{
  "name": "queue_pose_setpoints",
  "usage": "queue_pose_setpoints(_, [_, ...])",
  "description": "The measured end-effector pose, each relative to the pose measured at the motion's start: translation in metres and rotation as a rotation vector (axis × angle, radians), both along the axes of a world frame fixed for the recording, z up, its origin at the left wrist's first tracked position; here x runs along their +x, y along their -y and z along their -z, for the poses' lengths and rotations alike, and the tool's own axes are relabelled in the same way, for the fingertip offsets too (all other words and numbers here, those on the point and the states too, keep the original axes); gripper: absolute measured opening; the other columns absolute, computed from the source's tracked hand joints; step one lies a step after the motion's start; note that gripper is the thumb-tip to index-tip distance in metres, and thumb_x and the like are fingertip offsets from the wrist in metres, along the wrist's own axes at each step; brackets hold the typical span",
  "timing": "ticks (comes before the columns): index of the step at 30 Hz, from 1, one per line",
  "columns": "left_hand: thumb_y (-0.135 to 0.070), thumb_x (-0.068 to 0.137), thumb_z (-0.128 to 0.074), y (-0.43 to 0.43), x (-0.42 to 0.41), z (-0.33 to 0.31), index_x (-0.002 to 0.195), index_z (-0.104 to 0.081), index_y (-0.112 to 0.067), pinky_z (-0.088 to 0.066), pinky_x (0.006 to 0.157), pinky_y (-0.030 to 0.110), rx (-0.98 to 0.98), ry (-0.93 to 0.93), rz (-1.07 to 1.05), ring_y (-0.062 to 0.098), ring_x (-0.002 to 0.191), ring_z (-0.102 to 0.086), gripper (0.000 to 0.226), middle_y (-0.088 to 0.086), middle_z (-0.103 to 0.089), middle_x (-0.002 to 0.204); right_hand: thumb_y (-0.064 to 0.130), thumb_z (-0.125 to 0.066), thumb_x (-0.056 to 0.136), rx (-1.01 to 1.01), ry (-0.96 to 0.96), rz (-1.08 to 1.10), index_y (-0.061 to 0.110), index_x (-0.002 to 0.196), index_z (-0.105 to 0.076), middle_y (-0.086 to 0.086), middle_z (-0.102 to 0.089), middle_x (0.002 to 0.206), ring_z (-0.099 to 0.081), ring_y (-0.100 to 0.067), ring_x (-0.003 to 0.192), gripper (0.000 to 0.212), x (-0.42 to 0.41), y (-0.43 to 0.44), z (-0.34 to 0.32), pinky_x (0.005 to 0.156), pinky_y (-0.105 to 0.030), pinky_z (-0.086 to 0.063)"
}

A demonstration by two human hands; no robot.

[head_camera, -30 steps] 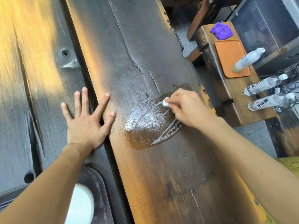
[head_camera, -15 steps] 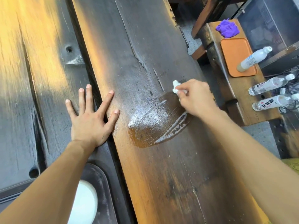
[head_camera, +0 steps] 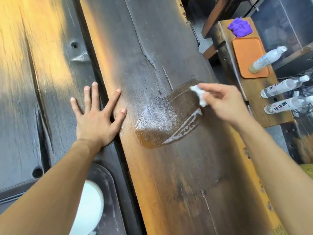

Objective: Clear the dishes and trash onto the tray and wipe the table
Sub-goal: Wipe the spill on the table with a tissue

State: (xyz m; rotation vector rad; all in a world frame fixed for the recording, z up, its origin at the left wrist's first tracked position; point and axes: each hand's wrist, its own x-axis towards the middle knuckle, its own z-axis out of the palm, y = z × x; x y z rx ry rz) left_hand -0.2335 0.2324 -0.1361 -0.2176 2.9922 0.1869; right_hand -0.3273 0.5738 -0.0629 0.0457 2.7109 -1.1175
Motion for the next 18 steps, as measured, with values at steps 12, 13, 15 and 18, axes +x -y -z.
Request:
queue_pose_setpoints(12, [-0.076,0.095,-0.011,0.0,0.001,0.001,0.155,-0.002,-0.057,0.006,0.119,0.067,0.002,0.006,-0.011,0.029,0.156,0.012,0.063,0.012,0.009,0.17,0.005,-0.065,0.082,0.218,-0.091,-0.322,0.014,0.103,-0.078,0.001,-0.069,0.098,-0.063,-0.016,0.082,0.026,0.085,0.041,0.022,0.08,-0.006,-0.034])
queue_pose_setpoints(13, [-0.076,0.095,-0.011,0.0,0.001,0.001,0.155,-0.002,-0.057,0.006,0.119,0.067,0.003,0.004,-0.011,0.029,0.156,0.012,0.063,0.012,0.009,0.17,0.005,-0.063,0.081,0.181,-0.095,-0.385,0.013,0.103,-0.077,0.001,-0.068,0.098,-0.064,-0.016,0.083,0.028,0.1,0.054,0.022,0.081,-0.006,-0.035])
queue_pose_setpoints(15, [-0.076,0.095,-0.011,0.0,0.001,0.0,0.155,-0.002,-0.057,0.006,0.119,0.067,0.005,0.009,-0.012,0.029,0.156,0.012,0.063,0.011,0.009,0.17,0.005,-0.06,0.081,0.125,-0.07,-0.505,0.011,0.106,-0.076,-0.001,-0.066,0.1,-0.062,-0.017,0.087,0.03,0.128,0.079,0.026,0.082,-0.01,-0.039])
queue_pose_setpoints(18, [-0.076,0.095,-0.012,0.0,0.002,-0.001,0.155,-0.003,-0.057,0.006,0.119,0.067,0.011,0.005,-0.015,0.029,0.157,0.012,0.063,0.012,0.009,0.17,0.006,-0.059,0.086,0.019,0.039,-0.524,0.015,0.109,-0.076,0.002,-0.067,0.101,-0.06,-0.011,0.086,0.03,0.139,0.098,0.021,0.079,-0.013,-0.039])
